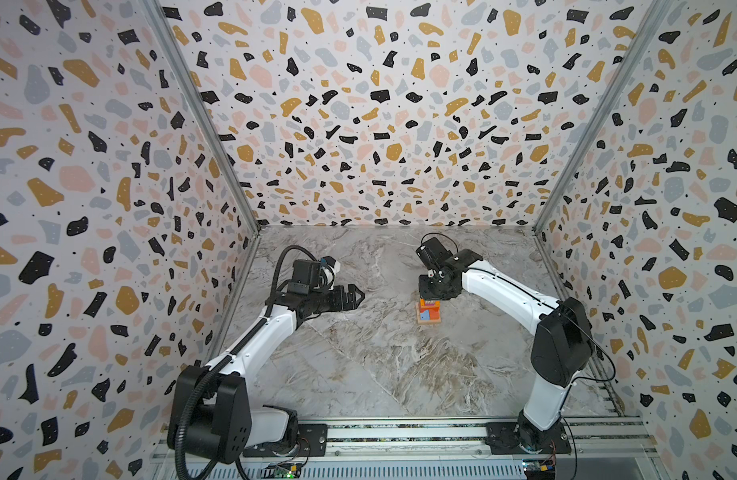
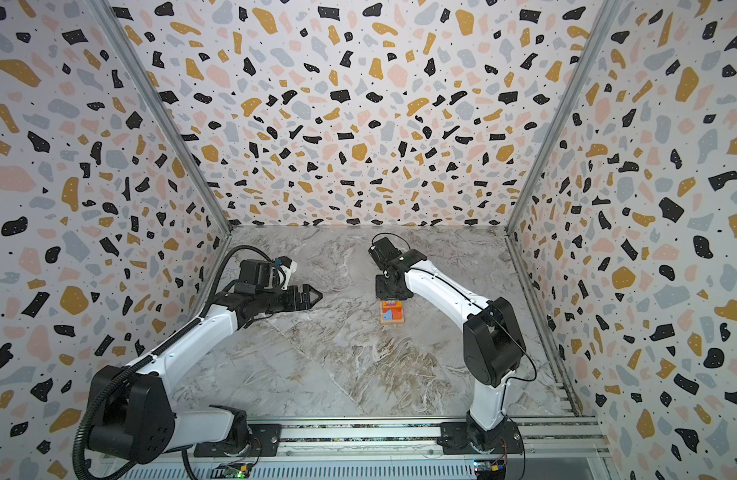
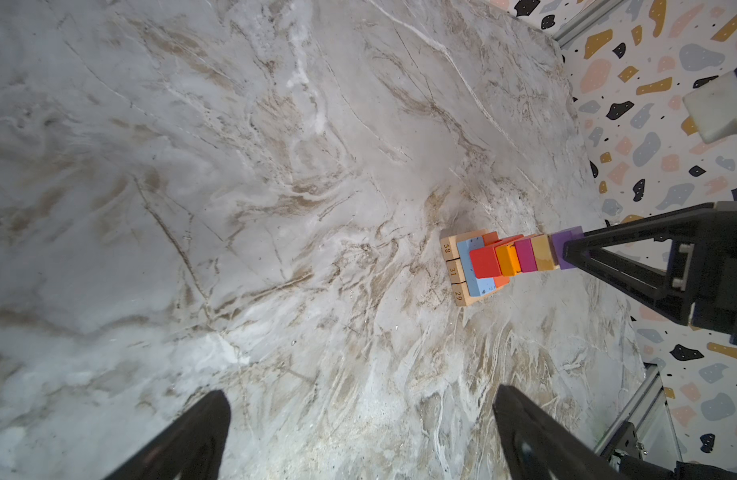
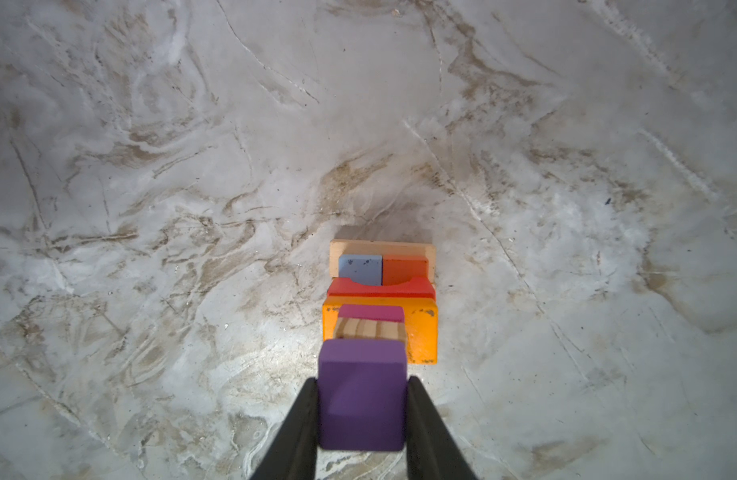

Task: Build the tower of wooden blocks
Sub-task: 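Lower the purple cube onto the light-wood cube, aligning it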

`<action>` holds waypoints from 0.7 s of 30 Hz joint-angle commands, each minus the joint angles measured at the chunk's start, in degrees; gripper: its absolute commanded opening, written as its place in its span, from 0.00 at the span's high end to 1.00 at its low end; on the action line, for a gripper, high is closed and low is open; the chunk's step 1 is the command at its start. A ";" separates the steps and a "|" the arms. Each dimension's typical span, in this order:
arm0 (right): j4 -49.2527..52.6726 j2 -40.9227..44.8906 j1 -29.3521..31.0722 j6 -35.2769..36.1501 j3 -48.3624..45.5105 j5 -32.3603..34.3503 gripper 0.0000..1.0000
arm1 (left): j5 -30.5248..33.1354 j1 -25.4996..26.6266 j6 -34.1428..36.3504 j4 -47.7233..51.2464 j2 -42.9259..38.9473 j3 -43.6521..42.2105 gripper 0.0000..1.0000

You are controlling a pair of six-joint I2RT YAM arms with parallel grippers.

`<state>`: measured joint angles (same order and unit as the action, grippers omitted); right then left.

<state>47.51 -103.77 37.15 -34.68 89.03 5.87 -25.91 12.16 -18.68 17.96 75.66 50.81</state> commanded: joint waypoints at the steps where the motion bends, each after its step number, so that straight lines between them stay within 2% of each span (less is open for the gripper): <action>1: 0.51 0.66 0.18 -0.31 -0.44 1.25 0.68 | -0.52 -0.30 0.13 -0.67 -0.58 -0.71 0.00; 21: 0.09 0.56 0.16 -0.05 -1.11 0.66 0.65 | -0.46 -0.31 0.13 -0.71 -0.64 -0.74 0.00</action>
<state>46.92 -103.77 37.15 -34.65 88.38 5.98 -25.91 12.16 -18.68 17.96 75.66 50.81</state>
